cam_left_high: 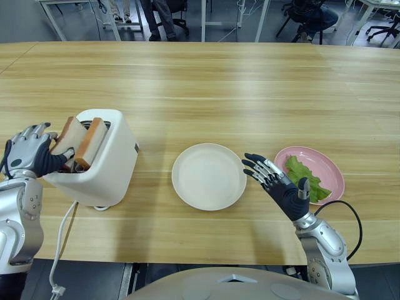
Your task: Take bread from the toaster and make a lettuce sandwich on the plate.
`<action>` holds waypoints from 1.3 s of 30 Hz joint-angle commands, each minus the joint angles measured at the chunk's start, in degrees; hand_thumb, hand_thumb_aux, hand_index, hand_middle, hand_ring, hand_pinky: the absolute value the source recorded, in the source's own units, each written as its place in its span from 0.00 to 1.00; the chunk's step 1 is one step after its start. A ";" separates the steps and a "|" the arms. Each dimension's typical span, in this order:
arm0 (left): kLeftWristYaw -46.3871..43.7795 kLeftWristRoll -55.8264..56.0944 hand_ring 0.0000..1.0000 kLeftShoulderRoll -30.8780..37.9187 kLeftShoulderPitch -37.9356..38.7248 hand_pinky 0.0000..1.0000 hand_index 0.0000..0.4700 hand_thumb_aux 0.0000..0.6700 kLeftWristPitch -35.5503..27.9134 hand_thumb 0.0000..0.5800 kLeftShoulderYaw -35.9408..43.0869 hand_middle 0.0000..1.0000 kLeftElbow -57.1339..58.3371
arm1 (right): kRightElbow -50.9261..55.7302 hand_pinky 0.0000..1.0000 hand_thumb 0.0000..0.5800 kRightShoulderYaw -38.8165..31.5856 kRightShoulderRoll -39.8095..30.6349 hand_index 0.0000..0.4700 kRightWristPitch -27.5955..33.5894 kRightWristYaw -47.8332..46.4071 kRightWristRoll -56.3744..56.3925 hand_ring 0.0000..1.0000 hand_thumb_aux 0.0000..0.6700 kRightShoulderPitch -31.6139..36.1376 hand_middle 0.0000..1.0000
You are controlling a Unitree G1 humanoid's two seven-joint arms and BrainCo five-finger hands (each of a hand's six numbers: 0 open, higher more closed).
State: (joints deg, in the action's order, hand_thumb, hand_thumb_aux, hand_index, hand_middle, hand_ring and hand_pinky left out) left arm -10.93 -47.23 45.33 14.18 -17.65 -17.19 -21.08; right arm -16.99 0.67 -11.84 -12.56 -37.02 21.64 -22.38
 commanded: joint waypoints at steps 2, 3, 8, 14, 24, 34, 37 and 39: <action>4.51 0.61 0.00 -2.73 -1.99 0.00 0.98 1.00 1.44 1.00 -3.46 0.00 -3.88 | 0.94 0.00 0.00 -0.25 -0.24 0.00 -2.85 2.27 -4.38 0.00 0.00 0.16 0.00; 5.36 0.79 0.00 -3.43 -2.28 0.00 0.98 1.00 1.87 1.00 -4.01 0.00 -4.53 | 1.28 0.00 0.00 -0.43 -0.32 0.00 -3.62 2.70 -5.53 0.00 0.00 0.24 0.00; 7.67 2.80 0.00 -7.15 -3.43 0.00 0.98 1.00 3.68 1.00 -5.40 0.00 -7.11 | 2.27 0.00 0.00 -0.66 -0.81 0.00 -6.24 4.67 -9.39 0.00 0.00 0.60 0.00; 9.69 8.41 0.00 -11.18 -5.64 0.00 0.98 1.00 5.67 1.00 -8.63 0.00 -8.74 | 6.10 0.00 0.00 2.49 -3.00 0.00 -10.22 15.83 -27.01 0.00 0.00 4.86 0.00; 9.18 24.83 0.72 -17.23 -11.64 0.72 0.98 1.00 10.88 1.00 -11.75 0.72 -12.10 | 12.39 0.00 0.00 8.40 -20.39 0.00 -10.45 47.37 -70.56 0.00 0.00 12.86 0.00; 4.77 32.81 1.00 -23.51 -17.43 1.00 0.98 1.00 9.83 1.00 1.19 1.00 -18.47 | 32.54 0.00 0.00 0.32 -35.08 0.00 -2.54 61.46 -87.16 0.00 0.00 14.73 0.00; 4.20 32.89 1.00 -26.04 -18.26 1.00 0.98 1.00 9.76 1.00 6.38 1.00 -17.81 | 37.52 0.00 0.00 -2.44 -36.27 0.00 -1.80 63.09 -86.72 0.00 0.00 16.21 0.00; 4.13 33.29 1.00 -28.30 -18.33 1.00 0.98 1.00 9.96 1.00 10.13 1.00 -16.73 | 40.49 0.00 0.00 -4.19 -36.85 0.00 -1.57 63.23 -86.03 0.00 0.00 17.31 0.00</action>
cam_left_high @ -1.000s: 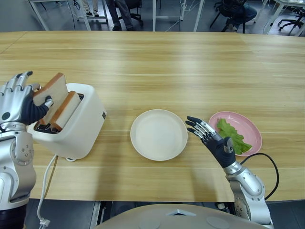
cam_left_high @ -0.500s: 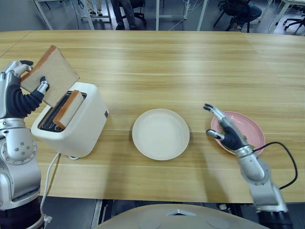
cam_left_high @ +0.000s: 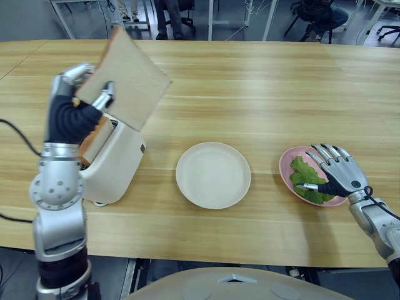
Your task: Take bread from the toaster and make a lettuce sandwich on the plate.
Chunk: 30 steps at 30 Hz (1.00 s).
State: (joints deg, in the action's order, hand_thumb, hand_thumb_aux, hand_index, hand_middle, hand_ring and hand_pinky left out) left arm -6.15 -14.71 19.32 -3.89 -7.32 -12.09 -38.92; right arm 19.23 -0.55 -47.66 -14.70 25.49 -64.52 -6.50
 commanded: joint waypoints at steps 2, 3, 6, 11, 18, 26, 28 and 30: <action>-0.85 0.98 1.00 -4.54 0.07 1.00 0.98 1.00 0.25 1.00 9.01 1.00 3.33 | 7.09 0.00 0.00 -4.65 -1.67 0.00 0.89 0.95 0.45 0.00 0.00 2.41 0.00; -0.88 1.17 1.00 -5.79 0.32 1.00 0.98 1.00 0.73 1.00 10.82 1.00 4.99 | 8.48 0.00 0.00 -5.34 -1.86 0.00 0.93 0.93 0.75 0.00 0.00 2.85 0.00; -1.07 0.31 1.00 -7.67 1.24 1.00 0.98 1.00 2.35 1.00 15.53 1.00 11.10 | 11.68 0.00 0.00 -7.30 -2.19 0.00 0.83 0.84 1.87 0.00 0.00 4.28 0.00; -1.31 -1.65 1.00 -8.26 2.47 1.00 0.98 1.00 5.55 1.00 21.80 1.00 22.88 | 15.12 0.00 0.11 -10.16 -2.29 0.06 0.09 0.91 3.98 0.00 0.06 7.06 0.00; -2.89 -5.13 1.00 -6.17 2.40 1.00 0.98 1.00 7.69 1.00 27.54 1.00 36.77 | 17.98 0.00 1.00 -13.64 -2.59 0.98 -1.66 -0.04 6.57 0.00 1.00 9.46 0.00; -6.71 -8.25 1.00 -4.13 0.09 1.00 0.98 1.00 7.94 1.00 33.21 1.00 47.81 | 18.54 0.00 1.00 -15.01 -3.27 0.98 -4.75 0.15 10.22 0.00 1.00 10.09 0.00; -5.88 -9.44 1.00 -3.90 -1.03 1.00 0.63 0.64 8.63 0.87 33.93 1.00 50.04 | 18.03 0.00 1.00 -14.64 -3.48 0.98 -5.84 0.59 11.39 0.00 1.00 10.27 0.00; -4.46 -11.42 1.00 -3.70 -2.34 1.00 0.00 0.00 9.02 0.00 34.44 1.00 51.95 | 17.37 0.00 1.00 -14.19 -3.75 0.98 -6.52 0.87 12.27 0.00 1.00 10.35 0.00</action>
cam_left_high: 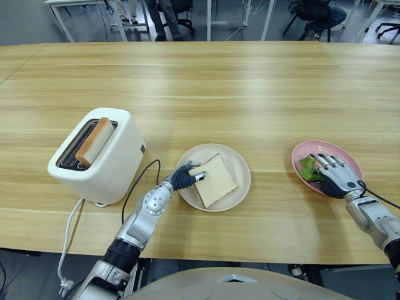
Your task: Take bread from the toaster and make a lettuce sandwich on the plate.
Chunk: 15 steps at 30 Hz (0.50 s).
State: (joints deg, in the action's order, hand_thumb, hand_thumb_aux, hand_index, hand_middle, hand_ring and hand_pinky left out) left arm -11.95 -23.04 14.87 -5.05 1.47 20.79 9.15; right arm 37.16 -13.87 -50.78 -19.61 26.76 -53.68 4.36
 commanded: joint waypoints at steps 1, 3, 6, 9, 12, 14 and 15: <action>2.52 -4.78 1.00 1.13 -1.99 1.00 0.00 0.00 0.69 0.00 2.11 1.00 4.69 | -1.09 0.00 1.00 -0.59 -0.89 0.98 -1.88 -0.14 1.76 0.00 1.00 -0.50 0.00; 4.72 -8.56 0.93 2.10 -3.60 0.93 0.00 0.00 1.93 0.00 3.60 0.93 5.69 | -2.54 0.00 1.00 0.22 -1.50 0.98 -2.28 0.54 2.49 0.00 1.00 -0.49 0.00; 10.08 -15.54 0.36 3.79 -5.94 0.36 0.00 0.00 4.74 0.00 6.35 0.36 5.45 | -6.61 0.00 1.00 2.11 -2.66 0.98 -2.83 1.71 3.65 0.00 1.00 -0.49 0.00; 17.16 -22.86 0.00 5.27 -8.70 0.00 0.00 0.00 7.80 0.00 8.55 0.00 3.84 | -12.40 0.00 1.00 3.94 -3.68 0.98 -3.12 1.77 4.47 0.00 1.00 -0.81 0.00; 23.27 -29.42 0.00 6.11 -10.76 0.00 0.00 0.00 9.00 0.00 10.10 0.00 1.63 | -20.01 0.00 1.00 5.85 -3.64 0.98 -2.96 0.39 5.21 0.00 1.00 -1.59 0.00; 25.43 -33.21 0.00 6.71 -11.60 0.00 0.00 0.00 9.22 0.00 11.09 0.00 0.68 | -24.51 0.00 1.00 6.47 -3.04 0.98 -2.61 -1.06 5.36 0.00 1.00 -1.96 0.00; 26.31 -34.88 0.00 6.92 -11.68 0.00 0.00 0.00 8.65 0.00 11.24 0.00 -0.44 | -27.12 0.00 1.00 6.41 -2.51 0.98 -2.38 -2.38 5.38 0.00 1.00 -1.81 0.00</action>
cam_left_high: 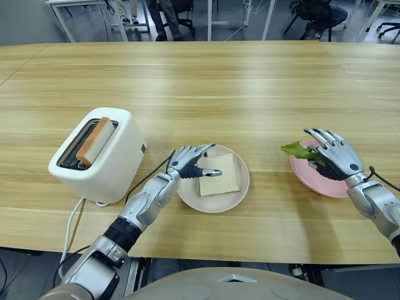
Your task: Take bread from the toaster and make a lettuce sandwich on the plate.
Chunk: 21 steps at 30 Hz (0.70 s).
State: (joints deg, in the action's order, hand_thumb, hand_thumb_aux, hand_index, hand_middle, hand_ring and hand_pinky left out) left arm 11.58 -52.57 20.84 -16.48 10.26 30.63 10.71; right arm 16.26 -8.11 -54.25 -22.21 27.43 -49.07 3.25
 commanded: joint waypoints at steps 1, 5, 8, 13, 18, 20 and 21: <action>3.43 -6.95 0.00 1.47 -0.23 0.00 0.00 0.00 -0.22 0.00 1.57 0.00 -3.55 | -8.61 0.00 1.00 0.30 1.73 0.98 0.46 -4.45 0.90 0.00 1.00 -0.39 0.00; 4.16 -12.31 0.00 2.75 1.16 0.00 0.00 0.00 -3.18 0.00 0.38 0.00 -10.17 | -13.78 0.00 1.00 -2.25 6.00 0.98 0.62 -8.69 0.42 0.00 1.00 1.59 0.00; 1.71 -14.42 0.00 4.43 3.98 0.00 0.00 0.00 -6.86 0.00 -2.88 0.00 -17.31 | -12.98 0.00 1.00 -5.95 10.76 0.98 0.09 -10.04 -1.79 0.00 1.00 4.36 0.00; -4.45 -14.14 0.00 7.61 11.93 0.00 0.00 0.00 -12.78 0.00 -12.20 0.00 -30.42 | -7.42 0.00 1.00 -11.84 17.36 0.98 -0.44 -8.58 -6.55 0.00 1.00 9.01 0.00; -9.51 -12.73 0.00 10.89 20.26 0.00 0.00 0.00 -16.06 0.00 -24.26 0.00 -42.08 | -1.62 0.00 1.00 -16.12 20.56 0.98 0.15 -5.28 -11.25 0.00 1.00 12.65 0.00; -11.67 -11.63 0.00 11.93 24.00 0.00 0.00 0.00 -17.56 0.00 -31.78 0.00 -47.20 | 0.80 0.00 1.00 -18.48 21.63 0.98 0.57 -3.43 -13.88 0.00 1.00 13.88 0.00; -12.49 -11.21 0.00 12.19 25.12 0.00 0.00 0.00 -17.99 0.00 -34.43 0.00 -48.87 | 1.68 0.00 1.00 -19.32 21.96 0.98 0.76 -2.71 -14.73 0.00 1.00 14.26 0.00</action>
State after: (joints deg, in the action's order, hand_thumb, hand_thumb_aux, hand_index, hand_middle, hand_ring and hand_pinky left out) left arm 1.70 -65.01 32.27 6.76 -6.29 2.24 -33.62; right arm 15.42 -25.13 -32.79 -21.92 23.09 -61.22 16.89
